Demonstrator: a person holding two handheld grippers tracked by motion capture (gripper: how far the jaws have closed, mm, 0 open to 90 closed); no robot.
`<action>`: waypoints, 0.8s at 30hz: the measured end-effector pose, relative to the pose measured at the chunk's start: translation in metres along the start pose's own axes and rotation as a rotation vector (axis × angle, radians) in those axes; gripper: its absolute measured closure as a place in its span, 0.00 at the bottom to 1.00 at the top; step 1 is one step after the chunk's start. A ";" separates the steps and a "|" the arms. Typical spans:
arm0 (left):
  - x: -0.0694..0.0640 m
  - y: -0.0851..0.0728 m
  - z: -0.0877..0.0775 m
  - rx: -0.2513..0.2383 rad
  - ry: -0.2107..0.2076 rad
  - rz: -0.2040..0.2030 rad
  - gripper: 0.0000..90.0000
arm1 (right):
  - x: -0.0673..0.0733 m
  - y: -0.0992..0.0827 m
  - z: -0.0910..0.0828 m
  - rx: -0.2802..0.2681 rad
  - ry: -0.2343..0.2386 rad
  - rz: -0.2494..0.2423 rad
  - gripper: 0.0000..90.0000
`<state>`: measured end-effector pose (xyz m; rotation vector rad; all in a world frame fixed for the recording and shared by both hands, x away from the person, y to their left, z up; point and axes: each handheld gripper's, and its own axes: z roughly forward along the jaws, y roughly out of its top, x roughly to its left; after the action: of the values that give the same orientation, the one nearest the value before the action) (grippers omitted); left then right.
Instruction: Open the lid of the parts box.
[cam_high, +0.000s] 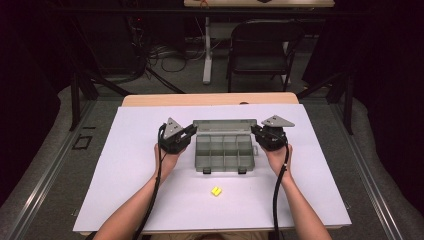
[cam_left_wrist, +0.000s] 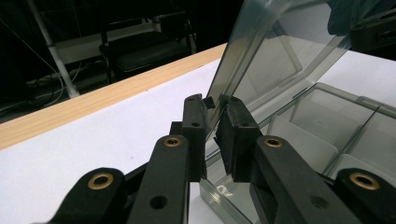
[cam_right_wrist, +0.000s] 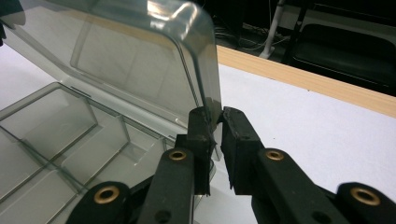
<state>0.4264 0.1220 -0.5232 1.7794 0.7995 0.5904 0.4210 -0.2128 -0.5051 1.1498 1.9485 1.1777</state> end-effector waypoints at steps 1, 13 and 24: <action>0.000 0.000 0.001 0.001 0.003 0.001 0.90 | 0.000 0.000 0.000 0.000 0.000 0.000 0.91; 0.004 -0.004 0.011 0.021 0.019 0.009 0.91 | -0.003 -0.005 0.011 0.017 -0.008 0.021 0.92; 0.008 -0.009 0.020 0.049 0.021 0.006 0.91 | -0.004 -0.010 0.023 0.047 -0.018 0.031 0.92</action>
<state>0.4435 0.1175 -0.5384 1.8238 0.8301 0.5992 0.4375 -0.2103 -0.5239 1.2150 1.9610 1.1393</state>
